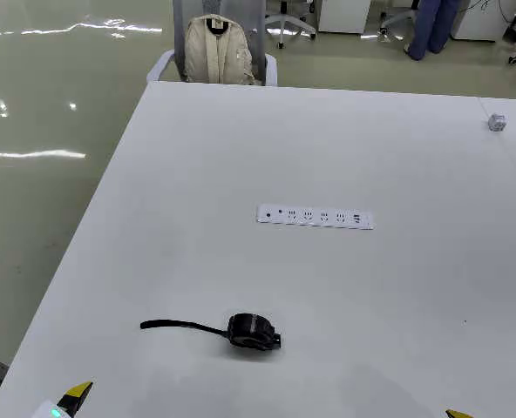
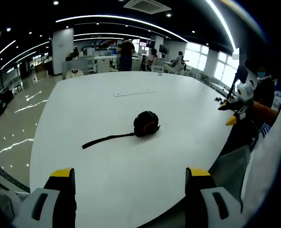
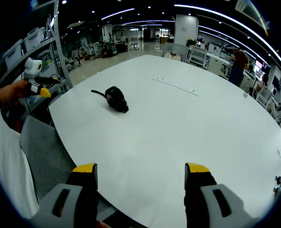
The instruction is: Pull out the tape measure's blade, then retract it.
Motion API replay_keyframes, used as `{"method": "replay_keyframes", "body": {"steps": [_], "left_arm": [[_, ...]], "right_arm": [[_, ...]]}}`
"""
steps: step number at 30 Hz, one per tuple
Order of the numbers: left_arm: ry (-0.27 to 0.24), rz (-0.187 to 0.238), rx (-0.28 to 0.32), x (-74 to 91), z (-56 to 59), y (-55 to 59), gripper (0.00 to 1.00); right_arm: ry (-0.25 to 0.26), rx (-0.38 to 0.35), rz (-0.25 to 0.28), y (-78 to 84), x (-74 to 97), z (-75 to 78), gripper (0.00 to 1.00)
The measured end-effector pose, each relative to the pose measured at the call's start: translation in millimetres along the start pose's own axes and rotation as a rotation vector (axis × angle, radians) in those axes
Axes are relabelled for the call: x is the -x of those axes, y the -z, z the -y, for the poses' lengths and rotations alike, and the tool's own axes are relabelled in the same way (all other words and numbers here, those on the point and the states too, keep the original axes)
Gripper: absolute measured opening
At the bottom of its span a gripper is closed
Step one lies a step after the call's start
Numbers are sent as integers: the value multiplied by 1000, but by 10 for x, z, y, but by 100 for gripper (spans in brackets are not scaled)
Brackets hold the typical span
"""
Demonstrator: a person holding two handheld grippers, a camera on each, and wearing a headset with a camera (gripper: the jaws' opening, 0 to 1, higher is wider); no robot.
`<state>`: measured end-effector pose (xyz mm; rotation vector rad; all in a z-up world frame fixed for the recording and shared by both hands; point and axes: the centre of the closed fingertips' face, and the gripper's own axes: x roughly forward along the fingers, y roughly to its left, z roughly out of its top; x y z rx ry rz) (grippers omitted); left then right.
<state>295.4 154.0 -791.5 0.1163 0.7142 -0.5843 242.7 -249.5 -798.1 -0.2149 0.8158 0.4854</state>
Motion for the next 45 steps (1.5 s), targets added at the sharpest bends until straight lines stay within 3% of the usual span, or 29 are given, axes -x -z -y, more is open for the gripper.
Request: {"method": "replay_keyframes", "body": {"steps": [12, 29, 37, 45], "left_arm": [[-6, 6, -14, -9, -26, -22, 93], [15, -11, -47, -89, 26, -11, 93], [19, -16, -66, -133, 32, -41, 91], [39, -7, -90, -232, 74, -163, 91]], "right_arm": [[-4, 0, -1, 0, -23, 11, 76], [1, 1, -2, 0, -60, 21, 75], [5, 6, -1, -17, -66, 48, 74], [-2, 26, -3, -95, -113, 107, 73]]}}
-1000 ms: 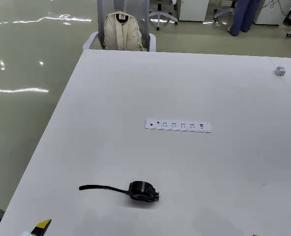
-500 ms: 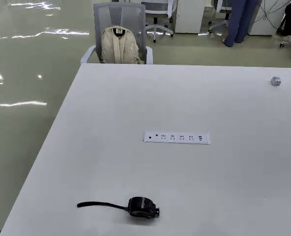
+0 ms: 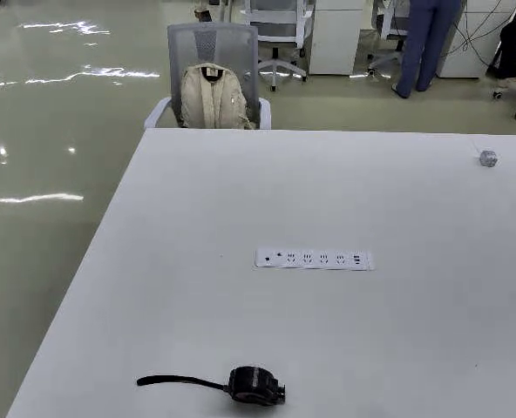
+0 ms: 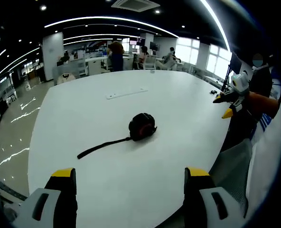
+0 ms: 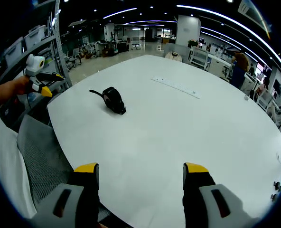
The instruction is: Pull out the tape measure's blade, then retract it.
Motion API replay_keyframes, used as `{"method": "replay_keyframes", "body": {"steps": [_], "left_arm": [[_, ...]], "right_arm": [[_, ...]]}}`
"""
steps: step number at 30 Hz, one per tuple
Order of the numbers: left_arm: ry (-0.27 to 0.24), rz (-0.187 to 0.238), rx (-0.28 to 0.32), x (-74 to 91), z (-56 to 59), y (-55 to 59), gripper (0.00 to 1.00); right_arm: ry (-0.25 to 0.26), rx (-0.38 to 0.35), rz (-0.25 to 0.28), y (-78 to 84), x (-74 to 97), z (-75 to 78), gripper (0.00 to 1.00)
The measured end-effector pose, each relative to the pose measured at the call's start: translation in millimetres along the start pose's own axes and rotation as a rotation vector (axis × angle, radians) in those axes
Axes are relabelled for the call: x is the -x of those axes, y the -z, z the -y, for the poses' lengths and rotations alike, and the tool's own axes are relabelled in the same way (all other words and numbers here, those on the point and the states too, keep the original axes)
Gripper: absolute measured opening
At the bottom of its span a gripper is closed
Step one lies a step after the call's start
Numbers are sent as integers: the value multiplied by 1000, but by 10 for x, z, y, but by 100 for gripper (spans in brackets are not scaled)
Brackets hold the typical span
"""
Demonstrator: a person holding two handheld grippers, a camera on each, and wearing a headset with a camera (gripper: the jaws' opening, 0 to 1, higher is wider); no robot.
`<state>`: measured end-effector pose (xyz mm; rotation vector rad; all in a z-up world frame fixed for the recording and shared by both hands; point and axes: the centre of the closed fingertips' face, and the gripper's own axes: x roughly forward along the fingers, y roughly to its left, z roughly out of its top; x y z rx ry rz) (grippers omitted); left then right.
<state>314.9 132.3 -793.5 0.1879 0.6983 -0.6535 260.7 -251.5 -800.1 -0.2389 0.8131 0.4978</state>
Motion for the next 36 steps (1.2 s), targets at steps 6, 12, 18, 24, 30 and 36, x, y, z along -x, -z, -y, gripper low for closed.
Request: {"method": "replay_keyframes", "body": {"steps": [6, 12, 18, 24, 30, 36], "left_arm": [[7, 2, -10, -43, -8, -39, 91], [17, -3, -23, -107, 9, -72, 91], [32, -4, -33, -198, 48, -127, 91], [46, -5, -48, -293, 75, -160, 90], [61, -3, -59, -385, 103, -211, 89], [85, -14, -93, -493, 152, -213, 88]], "right_arm": [[-15, 19, -1, -31, -62, -18, 72], [-31, 27, -4, -48, -137, -53, 72], [-47, 32, -5, -81, -215, -85, 72], [-61, 46, -8, -104, -293, -107, 71], [-77, 58, -8, -147, -362, -139, 71], [-93, 70, -7, -199, -438, -176, 71]]}}
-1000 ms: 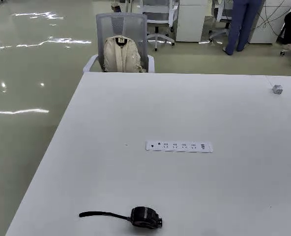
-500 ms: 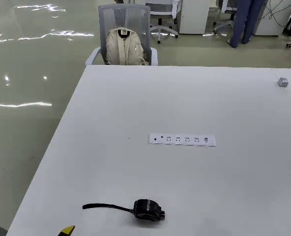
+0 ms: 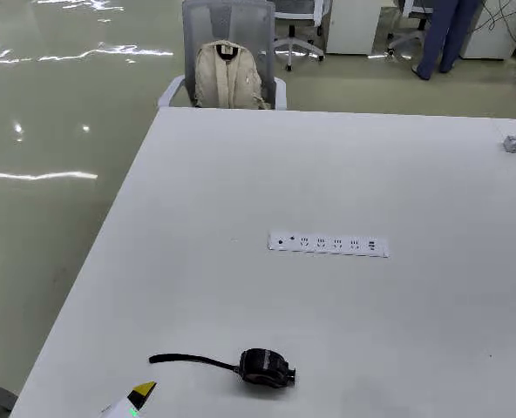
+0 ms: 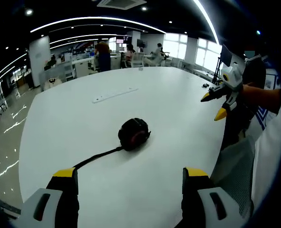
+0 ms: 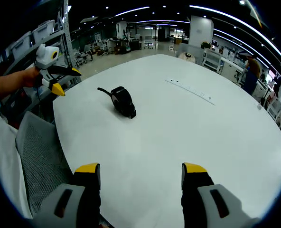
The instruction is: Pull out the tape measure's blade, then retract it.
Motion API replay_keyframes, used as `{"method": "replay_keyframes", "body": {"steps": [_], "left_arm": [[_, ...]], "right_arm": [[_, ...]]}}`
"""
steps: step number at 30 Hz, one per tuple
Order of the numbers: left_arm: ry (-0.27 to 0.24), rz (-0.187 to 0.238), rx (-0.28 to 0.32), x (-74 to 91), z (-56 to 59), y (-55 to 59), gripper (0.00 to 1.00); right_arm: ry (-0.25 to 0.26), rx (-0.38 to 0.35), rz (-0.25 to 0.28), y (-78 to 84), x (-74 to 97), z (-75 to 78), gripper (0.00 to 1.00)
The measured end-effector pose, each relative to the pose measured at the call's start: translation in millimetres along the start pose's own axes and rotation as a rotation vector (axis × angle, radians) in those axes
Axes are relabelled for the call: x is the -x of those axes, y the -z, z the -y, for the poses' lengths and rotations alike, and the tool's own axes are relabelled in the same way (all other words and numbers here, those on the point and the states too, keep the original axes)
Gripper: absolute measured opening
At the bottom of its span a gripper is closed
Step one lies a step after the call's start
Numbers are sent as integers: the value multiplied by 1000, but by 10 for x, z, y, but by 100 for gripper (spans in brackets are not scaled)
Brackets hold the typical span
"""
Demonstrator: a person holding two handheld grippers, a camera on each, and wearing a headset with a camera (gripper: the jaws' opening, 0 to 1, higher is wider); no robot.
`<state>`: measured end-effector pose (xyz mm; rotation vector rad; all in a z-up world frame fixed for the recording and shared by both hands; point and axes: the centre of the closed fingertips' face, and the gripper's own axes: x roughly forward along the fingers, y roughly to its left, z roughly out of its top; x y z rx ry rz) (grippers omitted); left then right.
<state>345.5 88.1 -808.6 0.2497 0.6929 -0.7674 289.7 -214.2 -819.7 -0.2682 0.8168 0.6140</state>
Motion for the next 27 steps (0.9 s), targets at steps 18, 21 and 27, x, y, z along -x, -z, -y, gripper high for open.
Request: {"method": "replay_keyframes", "body": {"steps": [18, 21, 27], "left_arm": [[43, -6, -63, -232, 5, -153, 86], [51, -4, -74, -304, -7, -219, 85], [55, -1, -85, -341, -10, -254, 83]], "right_arm": [[-23, 23, 13, -183, -185, 29, 69], [-30, 24, 19, -238, -250, 43, 69], [-37, 27, 19, -270, -302, 37, 68]]}}
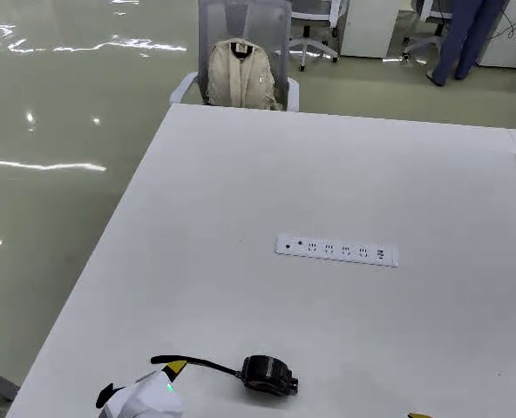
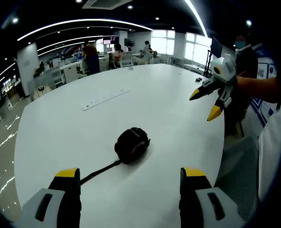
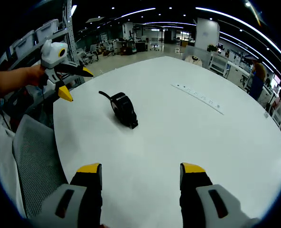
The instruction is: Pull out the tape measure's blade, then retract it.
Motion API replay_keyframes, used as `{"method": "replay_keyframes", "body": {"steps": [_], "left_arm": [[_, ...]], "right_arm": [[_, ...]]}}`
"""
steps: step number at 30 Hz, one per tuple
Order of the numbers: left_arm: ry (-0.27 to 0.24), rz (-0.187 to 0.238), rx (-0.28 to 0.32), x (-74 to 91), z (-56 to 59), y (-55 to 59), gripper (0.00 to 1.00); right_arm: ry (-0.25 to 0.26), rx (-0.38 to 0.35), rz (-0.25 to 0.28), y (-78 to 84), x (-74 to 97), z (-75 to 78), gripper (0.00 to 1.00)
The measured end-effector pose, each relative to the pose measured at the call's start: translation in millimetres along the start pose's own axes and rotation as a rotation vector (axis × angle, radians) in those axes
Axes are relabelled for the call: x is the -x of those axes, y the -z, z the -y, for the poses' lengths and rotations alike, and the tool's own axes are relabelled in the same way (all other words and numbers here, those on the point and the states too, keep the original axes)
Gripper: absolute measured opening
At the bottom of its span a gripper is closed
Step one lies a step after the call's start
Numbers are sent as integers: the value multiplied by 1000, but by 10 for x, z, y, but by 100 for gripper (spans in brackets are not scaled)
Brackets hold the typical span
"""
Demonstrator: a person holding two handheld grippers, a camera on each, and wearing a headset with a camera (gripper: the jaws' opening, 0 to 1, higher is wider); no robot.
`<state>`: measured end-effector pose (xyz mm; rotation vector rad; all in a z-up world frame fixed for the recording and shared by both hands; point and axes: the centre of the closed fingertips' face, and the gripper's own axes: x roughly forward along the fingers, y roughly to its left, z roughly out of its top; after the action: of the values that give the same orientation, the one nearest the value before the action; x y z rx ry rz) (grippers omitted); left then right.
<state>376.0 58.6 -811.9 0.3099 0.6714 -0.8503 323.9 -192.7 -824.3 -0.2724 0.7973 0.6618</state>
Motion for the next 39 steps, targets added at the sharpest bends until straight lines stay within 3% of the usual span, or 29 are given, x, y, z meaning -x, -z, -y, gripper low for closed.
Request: {"method": "replay_keyframes", "body": {"steps": [21, 39], "left_arm": [[44, -21, -89, -258, -93, -102, 81], [103, -37, -189, -532, -94, -211, 77]], "right_arm": [[-73, 70, -13, -150, -379, -60, 65], [-149, 129, -36, -267, -751, -150, 61]]}}
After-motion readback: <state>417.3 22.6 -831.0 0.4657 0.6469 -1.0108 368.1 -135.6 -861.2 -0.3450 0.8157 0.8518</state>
